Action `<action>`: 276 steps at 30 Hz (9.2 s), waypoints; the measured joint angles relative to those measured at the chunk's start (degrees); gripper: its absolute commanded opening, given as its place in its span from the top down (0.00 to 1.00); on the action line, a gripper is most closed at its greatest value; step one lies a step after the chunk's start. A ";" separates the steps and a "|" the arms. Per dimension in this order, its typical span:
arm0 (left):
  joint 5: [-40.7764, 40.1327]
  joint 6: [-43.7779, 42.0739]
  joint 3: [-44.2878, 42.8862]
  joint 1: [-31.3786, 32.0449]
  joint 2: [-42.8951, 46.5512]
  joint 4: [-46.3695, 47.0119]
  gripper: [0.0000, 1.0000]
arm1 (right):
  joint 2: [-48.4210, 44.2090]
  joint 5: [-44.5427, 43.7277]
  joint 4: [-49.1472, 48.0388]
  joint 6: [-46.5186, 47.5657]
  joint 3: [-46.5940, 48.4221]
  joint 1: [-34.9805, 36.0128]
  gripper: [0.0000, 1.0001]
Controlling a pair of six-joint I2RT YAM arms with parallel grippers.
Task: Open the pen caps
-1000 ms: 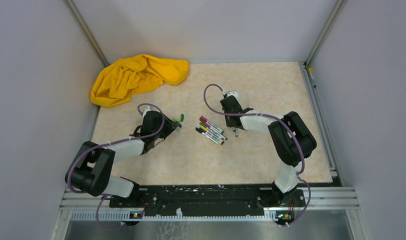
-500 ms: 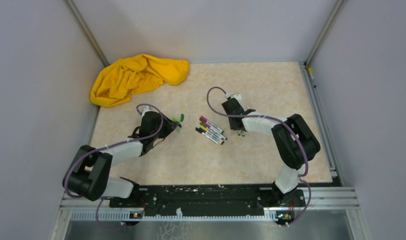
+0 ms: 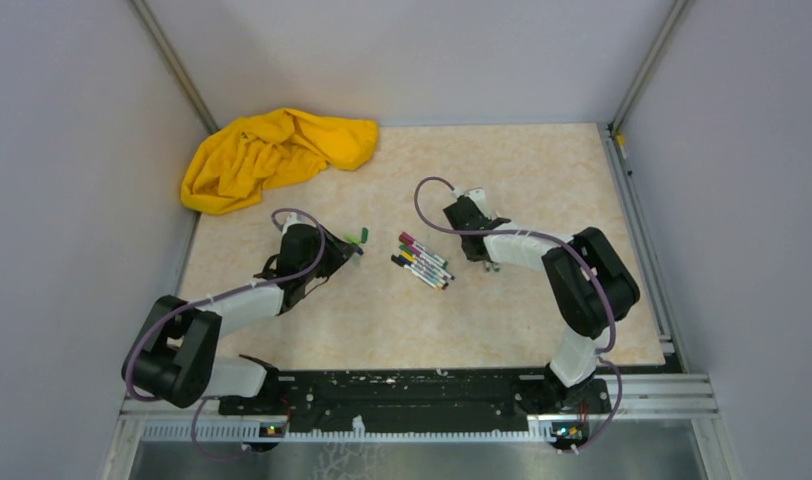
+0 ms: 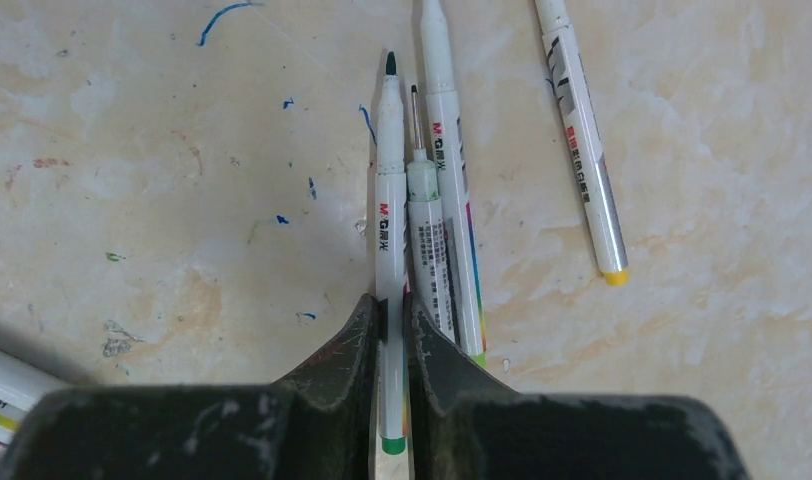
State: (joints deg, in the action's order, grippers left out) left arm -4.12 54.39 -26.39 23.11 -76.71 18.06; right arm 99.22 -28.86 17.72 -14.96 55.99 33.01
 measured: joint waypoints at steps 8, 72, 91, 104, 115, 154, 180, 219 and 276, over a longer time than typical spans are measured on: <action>0.33 0.00 0.13 0.00 0.00 0.02 0.52 | 0.72 -0.92 0.35 1.29 0.74 0.00 0.80; 1.33 -0.02 3.23 0.00 5.68 0.07 0.16 | 6.36 18.64 -2.05 13.53 10.93 8.11 0.68; 1.09 0.02 3.63 0.00 5.68 0.98 0.16 | 8.33 18.47 -3.85 14.21 10.84 8.13 0.90; 1.62 0.02 4.17 0.00 7.61 1.09 0.13 | 7.39 17.20 -8.70 13.27 8.02 8.13 1.00; 7.32 -0.13 4.79 0.00 17.84 1.27 0.04 | -3.76 16.02 -4.28 13.22 6.23 8.72 1.00; 13.25 6.08 5.25 9.22 12.24 10.27 0.44 | -18.80 16.04 -9.68 -3.56 -4.63 29.77 1.00; 11.17 7.26 6.97 11.30 14.32 12.48 1.00 | -21.57 15.54 -11.61 -3.67 -7.23 30.25 0.85; 11.23 7.28 4.46 12.57 11.32 12.61 1.00 | -24.15 14.58 -18.34 -4.31 -12.96 30.18 1.00; -8.02 1.97 -3.10 3.39 -10.08 0.55 0.65 | -3.67 3.85 -12.37 9.27 -7.06 0.68 0.72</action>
State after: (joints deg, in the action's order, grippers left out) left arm -12.14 56.36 -29.50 26.50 -86.78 18.61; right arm 95.55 -25.02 5.34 -5.69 48.93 33.69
